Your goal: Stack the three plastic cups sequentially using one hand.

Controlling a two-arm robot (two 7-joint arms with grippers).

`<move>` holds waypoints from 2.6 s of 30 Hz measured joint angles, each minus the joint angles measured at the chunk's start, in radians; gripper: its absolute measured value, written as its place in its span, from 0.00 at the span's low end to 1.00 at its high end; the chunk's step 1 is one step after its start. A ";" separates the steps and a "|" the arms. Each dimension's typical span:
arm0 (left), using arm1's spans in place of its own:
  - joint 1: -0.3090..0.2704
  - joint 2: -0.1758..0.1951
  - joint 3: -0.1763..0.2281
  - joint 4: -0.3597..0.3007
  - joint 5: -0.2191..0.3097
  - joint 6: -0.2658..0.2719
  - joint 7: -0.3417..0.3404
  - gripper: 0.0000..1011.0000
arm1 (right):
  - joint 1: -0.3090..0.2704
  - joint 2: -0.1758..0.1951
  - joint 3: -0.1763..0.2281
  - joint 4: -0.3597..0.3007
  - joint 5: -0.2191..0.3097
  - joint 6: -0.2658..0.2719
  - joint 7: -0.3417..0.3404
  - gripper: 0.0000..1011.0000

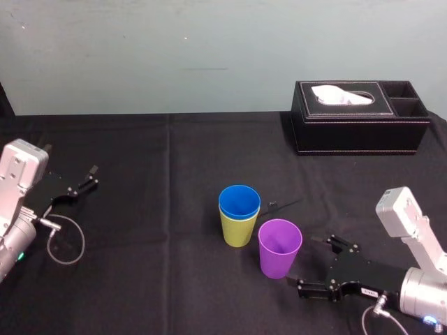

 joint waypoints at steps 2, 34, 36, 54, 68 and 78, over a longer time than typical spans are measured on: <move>0.000 0.000 0.000 0.000 0.000 0.000 0.000 1.00 | 0.007 -0.004 -0.004 0.005 -0.002 0.002 0.000 0.99; 0.000 0.000 0.000 0.000 0.000 0.000 0.000 1.00 | 0.109 -0.072 -0.063 0.057 -0.038 0.030 -0.006 0.99; 0.000 0.000 0.000 0.000 0.000 0.000 0.000 1.00 | 0.113 -0.075 -0.066 0.061 -0.041 0.032 -0.007 0.99; 0.000 0.000 0.000 0.000 0.000 0.000 0.000 1.00 | 0.122 -0.083 -0.072 0.070 -0.048 0.035 -0.010 0.98; 0.000 0.000 0.000 0.000 0.000 0.000 0.000 1.00 | 0.121 -0.081 -0.071 0.068 -0.047 0.034 -0.010 0.73; 0.000 0.000 0.000 0.000 0.000 0.000 0.000 1.00 | 0.120 -0.081 -0.071 0.068 -0.046 0.034 -0.010 0.72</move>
